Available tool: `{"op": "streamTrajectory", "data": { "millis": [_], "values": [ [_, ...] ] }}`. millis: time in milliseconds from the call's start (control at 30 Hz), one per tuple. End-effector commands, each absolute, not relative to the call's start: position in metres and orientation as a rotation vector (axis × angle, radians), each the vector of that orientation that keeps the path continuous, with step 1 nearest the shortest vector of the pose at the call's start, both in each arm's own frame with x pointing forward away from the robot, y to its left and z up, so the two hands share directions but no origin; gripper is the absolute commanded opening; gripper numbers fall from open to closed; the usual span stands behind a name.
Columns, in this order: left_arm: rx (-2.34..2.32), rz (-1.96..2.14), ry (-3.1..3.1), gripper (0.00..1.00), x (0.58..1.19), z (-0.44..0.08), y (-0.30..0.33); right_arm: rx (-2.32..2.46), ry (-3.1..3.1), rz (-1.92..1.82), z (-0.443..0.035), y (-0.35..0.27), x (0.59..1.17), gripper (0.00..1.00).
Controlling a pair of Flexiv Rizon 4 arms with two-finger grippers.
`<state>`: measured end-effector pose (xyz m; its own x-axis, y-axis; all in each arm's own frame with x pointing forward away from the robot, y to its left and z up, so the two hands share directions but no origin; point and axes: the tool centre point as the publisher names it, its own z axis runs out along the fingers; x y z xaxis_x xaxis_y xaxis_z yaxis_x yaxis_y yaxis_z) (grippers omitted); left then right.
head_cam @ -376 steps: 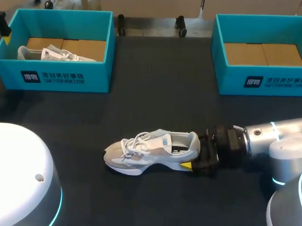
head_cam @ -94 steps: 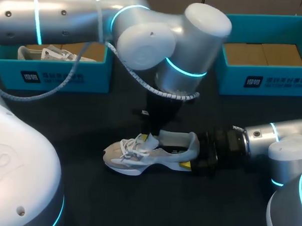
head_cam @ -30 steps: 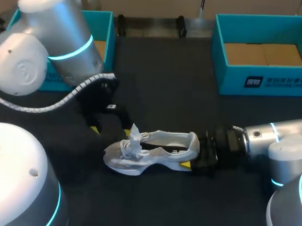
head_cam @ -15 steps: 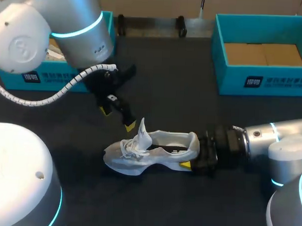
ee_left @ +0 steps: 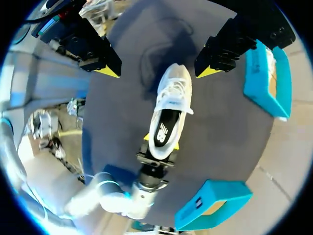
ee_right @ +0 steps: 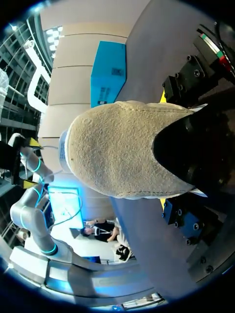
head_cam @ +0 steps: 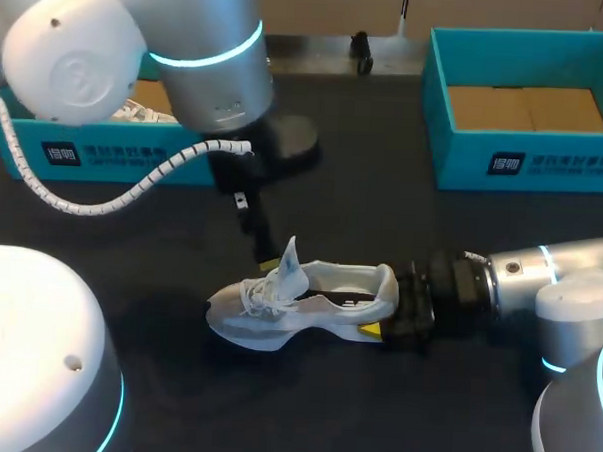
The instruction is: Take the shoe out of the shoebox, open the shoe tongue, remove and reinsert the insole, then place the shoe into the shoebox
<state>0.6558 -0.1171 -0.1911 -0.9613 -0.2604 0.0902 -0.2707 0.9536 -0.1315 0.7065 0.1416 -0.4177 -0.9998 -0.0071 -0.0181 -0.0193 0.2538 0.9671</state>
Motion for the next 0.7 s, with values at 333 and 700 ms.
{"op": "streamTrajectory", "data": {
  "millis": [333,700],
  "values": [
    [-0.452,0.176,-3.058,1.00,0.665,-0.189,-0.131,-0.024,2.484,1.906,-0.417,0.144,0.705,0.00],
    [-0.612,0.195,-3.097,1.00,0.662,-0.193,-0.151,-0.024,2.484,1.906,-0.417,0.144,0.705,0.00]
  ]
}}
